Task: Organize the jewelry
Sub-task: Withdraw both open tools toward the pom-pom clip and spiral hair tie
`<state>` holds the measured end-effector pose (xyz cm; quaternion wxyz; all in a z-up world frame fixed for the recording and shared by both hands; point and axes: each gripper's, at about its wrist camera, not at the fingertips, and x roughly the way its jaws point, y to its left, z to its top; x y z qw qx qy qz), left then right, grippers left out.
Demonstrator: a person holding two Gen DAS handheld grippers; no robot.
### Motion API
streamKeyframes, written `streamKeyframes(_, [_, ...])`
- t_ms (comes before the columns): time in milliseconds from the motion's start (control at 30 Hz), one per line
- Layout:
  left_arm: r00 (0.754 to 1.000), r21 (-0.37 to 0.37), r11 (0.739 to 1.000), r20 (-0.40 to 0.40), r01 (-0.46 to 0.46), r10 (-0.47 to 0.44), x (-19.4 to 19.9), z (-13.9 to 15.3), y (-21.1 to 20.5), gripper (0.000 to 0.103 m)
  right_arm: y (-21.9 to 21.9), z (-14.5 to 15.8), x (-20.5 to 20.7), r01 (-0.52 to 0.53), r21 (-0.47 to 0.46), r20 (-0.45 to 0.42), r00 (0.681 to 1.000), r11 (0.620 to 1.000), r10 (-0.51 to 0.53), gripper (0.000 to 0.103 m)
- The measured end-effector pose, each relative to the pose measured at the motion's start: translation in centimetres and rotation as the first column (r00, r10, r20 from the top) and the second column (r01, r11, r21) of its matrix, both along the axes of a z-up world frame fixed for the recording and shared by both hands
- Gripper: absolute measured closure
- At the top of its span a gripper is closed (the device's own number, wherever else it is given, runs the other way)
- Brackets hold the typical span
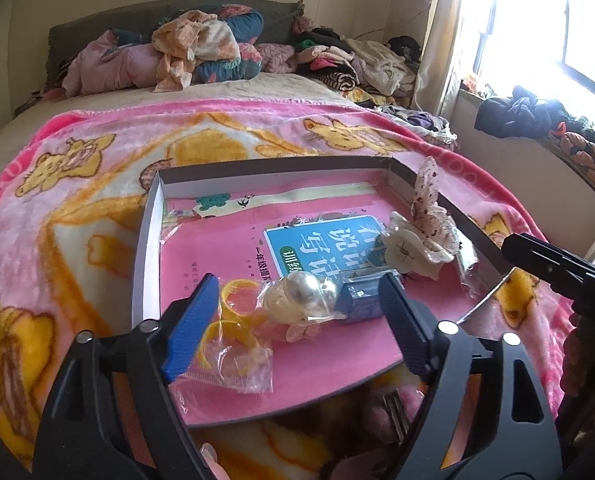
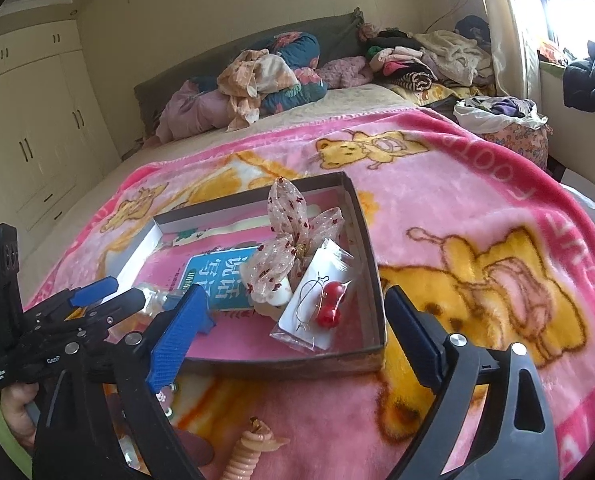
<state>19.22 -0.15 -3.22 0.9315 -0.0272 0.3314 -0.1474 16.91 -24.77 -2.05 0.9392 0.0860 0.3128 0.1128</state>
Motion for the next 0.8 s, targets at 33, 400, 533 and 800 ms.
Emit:
streamKeyframes(33, [1.0,0.0,1.0,0.004,0.002,-0.002,-0.1,0.1,0.0,0.028,0.0,0.1,-0.1,0.001,0.0,0.001,1.0,1.0,-0.001,0.011])
streamKeyframes(400, [0.999,-0.012,1.0,0.04,0.002,-0.002,-2.1,0.9,0.4,0.012,0.2,0.9,-2.2,0.013,-0.008,0.026,1.0,1.0,-0.013,0.011])
streamKeyframes(533, [0.999,-0.012,1.0,0.05,0.005,-0.004,-2.7,1.1,0.4,0.012,0.4,1.2,-3.1,0.012,-0.01,0.034,0.999,1.0,-0.012,0.01])
streamKeyframes(800, [0.998,-0.022,1.0,0.066,0.011,-0.009,-4.0,1.4,0.6,0.012,1.2,1.7,-4.5,0.001,-0.024,0.05,0.999,1.0,0.0,0.01])
